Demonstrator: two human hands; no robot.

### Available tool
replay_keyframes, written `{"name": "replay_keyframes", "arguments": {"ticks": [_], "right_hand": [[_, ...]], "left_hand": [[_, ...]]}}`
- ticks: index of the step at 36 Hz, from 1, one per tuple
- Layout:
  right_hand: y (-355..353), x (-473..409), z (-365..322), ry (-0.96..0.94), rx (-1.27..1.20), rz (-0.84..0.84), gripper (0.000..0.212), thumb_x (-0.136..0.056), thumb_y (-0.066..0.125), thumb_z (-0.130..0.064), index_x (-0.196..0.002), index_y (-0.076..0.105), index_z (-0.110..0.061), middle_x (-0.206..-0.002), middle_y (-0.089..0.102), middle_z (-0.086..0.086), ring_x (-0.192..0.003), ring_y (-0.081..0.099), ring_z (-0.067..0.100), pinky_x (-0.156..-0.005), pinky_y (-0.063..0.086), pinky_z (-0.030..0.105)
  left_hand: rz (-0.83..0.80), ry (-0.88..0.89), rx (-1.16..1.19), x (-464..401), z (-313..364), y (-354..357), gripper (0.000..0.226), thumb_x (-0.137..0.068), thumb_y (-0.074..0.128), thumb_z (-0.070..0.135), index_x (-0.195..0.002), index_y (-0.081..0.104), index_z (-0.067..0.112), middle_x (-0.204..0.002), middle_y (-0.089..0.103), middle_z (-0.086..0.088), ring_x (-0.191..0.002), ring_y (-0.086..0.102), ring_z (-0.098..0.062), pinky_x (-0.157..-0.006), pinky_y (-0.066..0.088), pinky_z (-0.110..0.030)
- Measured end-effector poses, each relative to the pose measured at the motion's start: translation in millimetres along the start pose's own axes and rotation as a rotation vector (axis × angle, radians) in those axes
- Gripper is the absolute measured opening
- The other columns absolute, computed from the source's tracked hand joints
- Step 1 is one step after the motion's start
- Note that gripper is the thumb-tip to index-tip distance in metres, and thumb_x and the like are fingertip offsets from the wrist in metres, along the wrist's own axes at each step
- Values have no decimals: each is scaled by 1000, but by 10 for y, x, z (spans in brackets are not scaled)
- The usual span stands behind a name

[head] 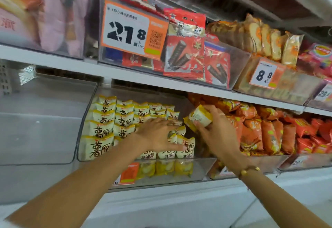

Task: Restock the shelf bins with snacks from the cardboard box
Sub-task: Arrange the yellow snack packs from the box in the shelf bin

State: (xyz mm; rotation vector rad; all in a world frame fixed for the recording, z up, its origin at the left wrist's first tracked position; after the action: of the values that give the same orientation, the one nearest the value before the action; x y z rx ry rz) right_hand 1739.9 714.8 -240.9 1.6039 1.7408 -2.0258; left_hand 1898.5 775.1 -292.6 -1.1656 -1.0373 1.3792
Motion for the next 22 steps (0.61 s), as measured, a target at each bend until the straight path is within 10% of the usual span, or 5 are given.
{"name": "replay_keyframes", "arguments": {"ticks": [6, 9, 13, 16, 22], "right_hand": [[33, -83, 27, 0, -148, -33, 45, -81, 74, -33, -122, 57, -28, -103, 65, -7, -94, 59, 19, -77, 52, 36], [-87, 54, -65, -98, -326, -39, 42, -79, 72, -37, -117, 58, -29, -105, 58, -25, -97, 52, 5, -82, 42, 11], [-137, 160, -165, -96, -707, -228, 45, -76, 73, -19, -118, 61, -9, -113, 66, -2, -101, 65, 10, -80, 55, 21], [-153, 173, -197, 80, -888, -257, 45, -77, 70, -13, -121, 58, -11, -119, 64, 2, -101, 66, 11, -77, 55, 21], [15, 267, -292, 756, -1172, -444, 61, -72, 56, -64, -118, 60, -23, -110, 70, 4, -96, 69, 21, -69, 57, 28]], "left_hand": [[159, 21, 14, 28, -58, 103, 82, -79, 48, 75, -148, 28, 34, -154, 32, 4, -140, 27, -18, -112, 23, -35], [316, -30, 225, 53, -47, -4, 107, -69, 50, 81, -153, 14, 24, -160, 12, 6, -146, 11, -13, -117, 11, -34], [488, -11, 448, 161, -12, -159, 114, -61, 55, 81, -153, 12, 30, -158, 22, 6, -143, 22, -12, -114, 22, -32], [606, 105, 438, 198, 17, -196, 68, -72, 66, 67, -130, 56, 35, -121, 65, 9, -110, 59, -10, -88, 50, -32], [928, 141, 194, 217, 23, -289, 54, -67, 78, 52, -113, 65, 26, -106, 63, 9, -94, 54, -13, -68, 39, -22]]}}
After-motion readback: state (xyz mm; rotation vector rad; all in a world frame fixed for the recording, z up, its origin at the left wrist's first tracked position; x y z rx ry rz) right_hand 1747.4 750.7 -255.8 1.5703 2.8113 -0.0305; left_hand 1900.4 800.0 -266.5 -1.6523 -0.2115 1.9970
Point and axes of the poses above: each hand's wrist, its own x-axis away from the middle knuckle, its own y-axis out of the palm, z = x × y, the point moved 4 cm from there along -x, towards the middle knuckle
